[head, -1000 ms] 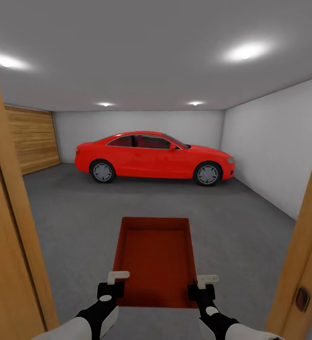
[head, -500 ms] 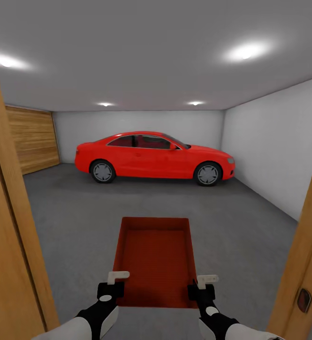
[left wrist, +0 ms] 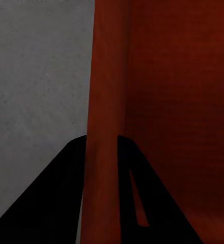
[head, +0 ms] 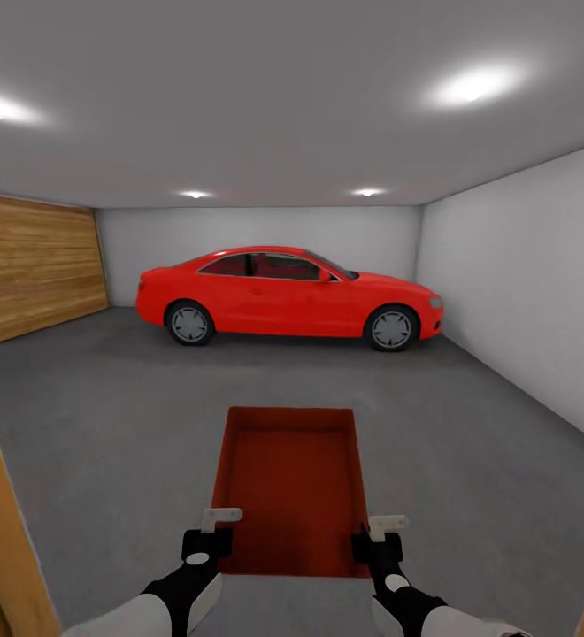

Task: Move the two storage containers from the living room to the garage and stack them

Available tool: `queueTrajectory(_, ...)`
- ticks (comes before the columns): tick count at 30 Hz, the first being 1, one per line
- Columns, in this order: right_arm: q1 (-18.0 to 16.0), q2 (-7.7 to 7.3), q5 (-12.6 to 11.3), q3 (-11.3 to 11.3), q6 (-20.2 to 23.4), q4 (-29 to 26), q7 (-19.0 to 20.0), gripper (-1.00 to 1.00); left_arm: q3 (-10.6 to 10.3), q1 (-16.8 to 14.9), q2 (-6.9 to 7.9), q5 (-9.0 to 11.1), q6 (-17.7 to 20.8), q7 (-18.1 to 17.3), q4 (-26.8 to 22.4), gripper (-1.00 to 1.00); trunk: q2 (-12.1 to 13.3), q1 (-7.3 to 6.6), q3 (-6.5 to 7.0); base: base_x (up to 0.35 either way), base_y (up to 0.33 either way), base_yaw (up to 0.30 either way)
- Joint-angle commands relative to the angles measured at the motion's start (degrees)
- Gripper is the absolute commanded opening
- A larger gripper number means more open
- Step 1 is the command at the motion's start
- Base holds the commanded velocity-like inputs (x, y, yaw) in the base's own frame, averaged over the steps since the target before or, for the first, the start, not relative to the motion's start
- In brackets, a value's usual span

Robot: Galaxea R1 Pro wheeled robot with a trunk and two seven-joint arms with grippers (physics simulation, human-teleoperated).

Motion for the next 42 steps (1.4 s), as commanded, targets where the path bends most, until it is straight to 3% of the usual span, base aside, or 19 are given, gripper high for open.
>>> queueTrajectory(1,0.0,0.24,-0.1,-0.7,0.0,0.1,0.0,-1.0,3.2,-0.1,0.0,-0.4,-0.3,1.4,-0.1,-1.0,-0.1,0.04,-0.09,0.321,0.0,0.0)
queueTrajectory(42,0.0,0.24,-0.1,-0.7,0.0,0.1,0.0,-1.0,3.3,-0.1,0.04,-0.3,-0.3,1.3,-0.1,-1.0,-0.1,0.04,-0.09,0.322,0.0,0.0)
